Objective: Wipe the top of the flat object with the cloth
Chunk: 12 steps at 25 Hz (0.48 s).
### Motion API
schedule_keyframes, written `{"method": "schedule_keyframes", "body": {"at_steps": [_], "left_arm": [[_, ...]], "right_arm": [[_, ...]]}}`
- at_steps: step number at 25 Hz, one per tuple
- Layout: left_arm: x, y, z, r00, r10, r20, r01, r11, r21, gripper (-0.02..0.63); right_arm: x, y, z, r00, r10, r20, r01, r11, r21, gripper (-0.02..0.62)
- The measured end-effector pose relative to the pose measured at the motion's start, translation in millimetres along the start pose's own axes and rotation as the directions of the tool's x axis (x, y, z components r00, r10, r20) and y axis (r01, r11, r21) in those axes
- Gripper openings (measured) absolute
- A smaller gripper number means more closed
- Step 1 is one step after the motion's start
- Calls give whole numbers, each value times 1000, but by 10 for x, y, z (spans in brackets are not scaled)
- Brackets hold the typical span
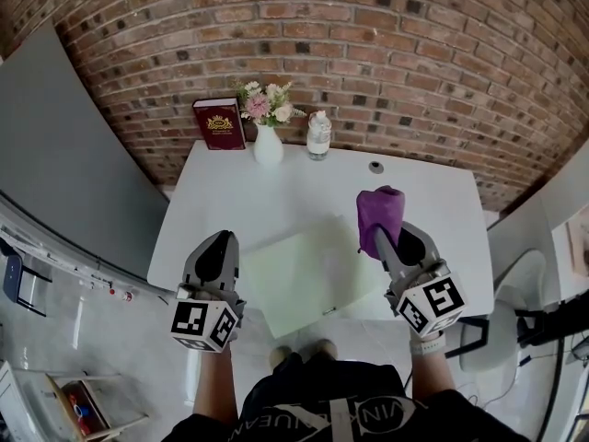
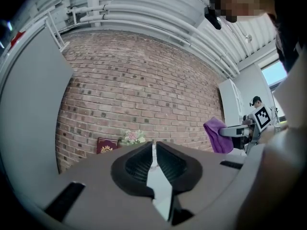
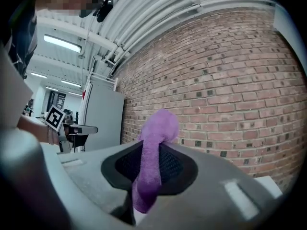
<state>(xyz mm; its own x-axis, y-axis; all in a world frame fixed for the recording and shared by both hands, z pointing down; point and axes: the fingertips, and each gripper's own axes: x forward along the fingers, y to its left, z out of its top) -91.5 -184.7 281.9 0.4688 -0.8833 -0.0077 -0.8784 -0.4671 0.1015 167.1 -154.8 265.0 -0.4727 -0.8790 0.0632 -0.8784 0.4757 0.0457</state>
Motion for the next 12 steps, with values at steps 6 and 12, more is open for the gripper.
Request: {"method": "schedule_keyframes", "body": {"at_steps": [6,12], "left_arm": [[-63,6,-72,1000,7,-9,-7,1000,4,29],[-132,41,-97,1000,11,-14,-11,1000,3,31]], "right_arm": [[-26,39,37,1000,-8,15,8,1000,-18,68],[-33,91,-41,1000,-13,0,13,1000,-18,69]]}}
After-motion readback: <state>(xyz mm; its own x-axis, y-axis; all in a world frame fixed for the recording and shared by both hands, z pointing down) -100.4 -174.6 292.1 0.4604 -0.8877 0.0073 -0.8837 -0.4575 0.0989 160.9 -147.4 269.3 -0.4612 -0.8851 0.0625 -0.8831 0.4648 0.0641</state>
